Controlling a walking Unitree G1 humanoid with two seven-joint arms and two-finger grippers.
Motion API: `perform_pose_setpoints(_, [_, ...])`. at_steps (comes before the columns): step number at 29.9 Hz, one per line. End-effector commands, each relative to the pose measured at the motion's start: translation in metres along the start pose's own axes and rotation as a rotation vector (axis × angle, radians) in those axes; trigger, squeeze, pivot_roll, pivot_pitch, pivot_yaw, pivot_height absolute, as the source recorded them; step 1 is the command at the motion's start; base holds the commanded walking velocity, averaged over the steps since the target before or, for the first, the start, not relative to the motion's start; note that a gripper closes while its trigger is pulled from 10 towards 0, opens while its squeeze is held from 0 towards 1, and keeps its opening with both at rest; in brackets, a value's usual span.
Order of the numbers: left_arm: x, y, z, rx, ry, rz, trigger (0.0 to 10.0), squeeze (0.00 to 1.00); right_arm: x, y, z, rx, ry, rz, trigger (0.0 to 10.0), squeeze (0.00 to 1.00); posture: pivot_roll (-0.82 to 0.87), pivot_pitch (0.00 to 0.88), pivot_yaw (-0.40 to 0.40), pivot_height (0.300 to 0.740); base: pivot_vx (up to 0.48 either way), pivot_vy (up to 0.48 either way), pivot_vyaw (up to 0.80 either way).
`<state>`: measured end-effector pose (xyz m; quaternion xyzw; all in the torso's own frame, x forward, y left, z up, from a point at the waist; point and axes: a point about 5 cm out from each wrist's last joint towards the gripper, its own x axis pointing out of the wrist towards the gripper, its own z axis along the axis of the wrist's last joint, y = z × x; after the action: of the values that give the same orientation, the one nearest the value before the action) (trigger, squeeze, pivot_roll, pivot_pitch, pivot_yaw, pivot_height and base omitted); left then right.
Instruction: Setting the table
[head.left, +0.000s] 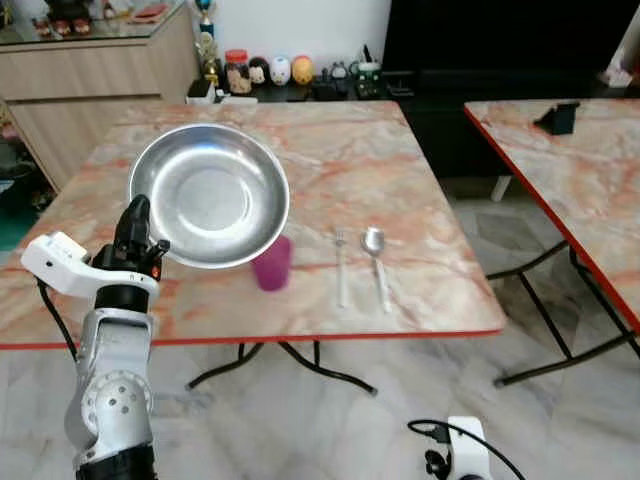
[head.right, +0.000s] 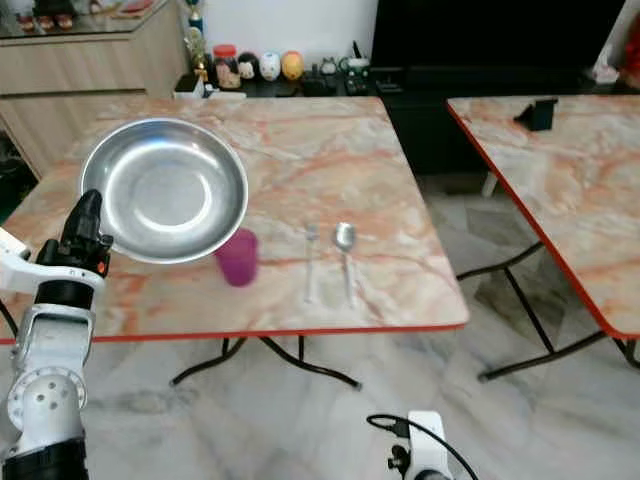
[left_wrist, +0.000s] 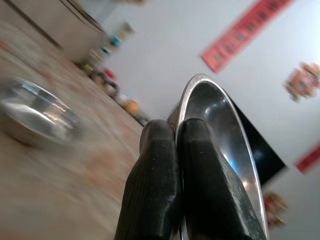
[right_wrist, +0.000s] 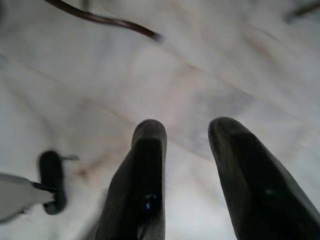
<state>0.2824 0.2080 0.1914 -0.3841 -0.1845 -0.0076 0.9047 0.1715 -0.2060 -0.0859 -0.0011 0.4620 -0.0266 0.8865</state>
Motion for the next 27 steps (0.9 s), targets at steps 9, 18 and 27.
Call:
perform_pose_setpoints(9, [0.0047,-0.0069,0.0053,0.018,-0.018,-0.04,10.0,0.0,0.001,0.0023,0.004,0.014,-0.013,0.002,10.0,0.0,0.02,0.0,-0.005,0.74,0.0,-0.378,0.0])
perform_pose_setpoints(18, [0.0043,-0.0074,0.0029,0.021,-0.009,-0.041,10.0,0.0,0.0011,0.0017,0.0048,0.01,-0.014,0.0,10.0,0.0,0.02,0.0,-0.007,0.74,0.0,-0.379,0.0])
perform_pose_setpoints(27, [0.0046,-0.0085,0.0008,0.027,0.0,-0.042,10.0,0.0,0.0011,0.0013,0.0055,0.011,-0.015,-0.001,10.0,0.0,0.01,0.0,-0.007,0.74,0.0,-0.379,0.0])
